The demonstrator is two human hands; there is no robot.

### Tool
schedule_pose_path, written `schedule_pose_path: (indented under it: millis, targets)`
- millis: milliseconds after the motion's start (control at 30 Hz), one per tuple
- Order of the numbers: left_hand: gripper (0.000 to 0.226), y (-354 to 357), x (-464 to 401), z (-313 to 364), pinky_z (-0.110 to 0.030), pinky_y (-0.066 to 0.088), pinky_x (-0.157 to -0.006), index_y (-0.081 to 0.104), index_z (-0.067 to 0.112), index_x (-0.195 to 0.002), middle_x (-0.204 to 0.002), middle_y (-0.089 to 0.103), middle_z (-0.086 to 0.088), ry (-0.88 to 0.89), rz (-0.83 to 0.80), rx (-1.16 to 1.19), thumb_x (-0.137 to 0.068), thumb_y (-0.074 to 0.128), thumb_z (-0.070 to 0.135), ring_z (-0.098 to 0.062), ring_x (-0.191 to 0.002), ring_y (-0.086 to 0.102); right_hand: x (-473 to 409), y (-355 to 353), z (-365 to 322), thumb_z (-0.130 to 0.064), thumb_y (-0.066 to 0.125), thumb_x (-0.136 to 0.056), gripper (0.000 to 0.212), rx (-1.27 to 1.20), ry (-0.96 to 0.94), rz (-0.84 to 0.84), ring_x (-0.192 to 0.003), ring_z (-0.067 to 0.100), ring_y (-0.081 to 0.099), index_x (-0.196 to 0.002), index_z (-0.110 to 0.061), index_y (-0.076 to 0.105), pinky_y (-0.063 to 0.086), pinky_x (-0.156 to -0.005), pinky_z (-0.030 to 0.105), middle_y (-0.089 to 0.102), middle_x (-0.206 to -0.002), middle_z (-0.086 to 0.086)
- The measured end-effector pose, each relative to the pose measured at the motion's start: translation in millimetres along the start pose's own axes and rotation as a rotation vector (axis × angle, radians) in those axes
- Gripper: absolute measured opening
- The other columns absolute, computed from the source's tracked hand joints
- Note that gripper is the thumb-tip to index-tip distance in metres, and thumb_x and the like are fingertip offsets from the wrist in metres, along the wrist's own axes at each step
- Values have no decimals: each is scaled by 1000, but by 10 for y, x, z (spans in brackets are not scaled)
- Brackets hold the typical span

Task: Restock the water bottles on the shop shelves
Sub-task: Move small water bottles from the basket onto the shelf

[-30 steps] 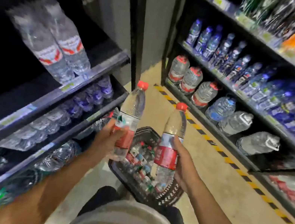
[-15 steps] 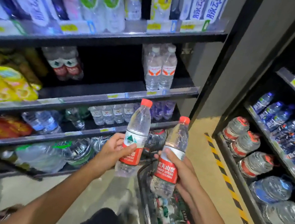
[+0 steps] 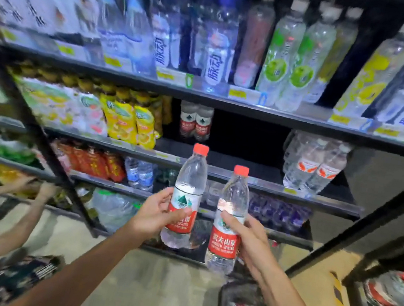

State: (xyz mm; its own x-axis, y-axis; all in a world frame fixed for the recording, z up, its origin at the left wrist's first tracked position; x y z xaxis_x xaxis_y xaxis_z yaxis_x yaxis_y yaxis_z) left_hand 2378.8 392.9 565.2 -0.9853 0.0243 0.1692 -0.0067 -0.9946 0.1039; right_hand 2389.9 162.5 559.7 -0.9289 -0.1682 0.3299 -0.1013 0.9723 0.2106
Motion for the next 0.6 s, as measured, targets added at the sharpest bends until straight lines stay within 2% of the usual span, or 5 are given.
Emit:
schedule_pose_path:
  millis: [67, 167, 300, 400, 600]
  targets:
    - [64, -232, -106, 91, -28, 57, -88, 63, 12, -125, -116, 76, -4, 20, 0, -20, -70, 91, 28, -17, -107, 73, -181, 220, -103, -41, 94, -64, 55, 55, -48, -4, -100, 31, 75, -108, -12, 78, 59, -90, 40, 79, -106, 13]
    - [67, -572, -315, 231, -27, 57, -87, 66, 19, -122, -116, 77, -1, 42, 17, -77, -63, 89, 41, -19, -109, 72, -427, 511, -261, -43, 85, -68, 51, 134, -93, -13, -95, 21, 77, -110, -16, 77, 60, -73, 23, 80, -102, 4]
    - [59, -932, -566, 278, -26, 58, -85, 68, 39, -118, -120, 75, 5, 14, -32, -92, -66, 94, 42, -14, -111, 71, -776, 776, -342, -26, 87, -77, 31, 193, -145, 4, -90, 11, 77, -105, -21, 78, 56, -67, 16, 81, -98, -5]
    - [54, -1137, -733, 299, -24, 59, -83, 68, 43, -115, -120, 75, 5, 25, -44, -93, -68, 94, 35, -16, -110, 72, -997, 857, -355, -20, 92, -71, 33, 262, -224, 39, -89, 8, 76, -101, -18, 78, 56, -68, 14, 80, -96, -8]
    - [64, -1324, -1008, 249, -33, 59, -92, 62, 37, -127, -123, 73, 8, 29, -63, -121, -71, 91, 31, -12, -112, 71, -1206, 855, -278, -42, 94, -56, 44, 231, -272, 88, -93, 12, 77, -96, -28, 81, 58, -71, 17, 80, -101, -5]
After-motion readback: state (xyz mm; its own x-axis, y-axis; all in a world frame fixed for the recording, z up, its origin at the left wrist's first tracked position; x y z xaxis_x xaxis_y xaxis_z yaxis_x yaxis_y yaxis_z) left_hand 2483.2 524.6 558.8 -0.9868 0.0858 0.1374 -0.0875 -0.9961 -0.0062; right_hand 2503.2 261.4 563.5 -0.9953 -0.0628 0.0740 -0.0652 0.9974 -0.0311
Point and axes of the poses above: each hand's wrist, its own x-axis away from the middle knuckle, its own y-axis out of the palm, z = x × y, the point moved 6 cm from there along -x, towards the middle knuckle
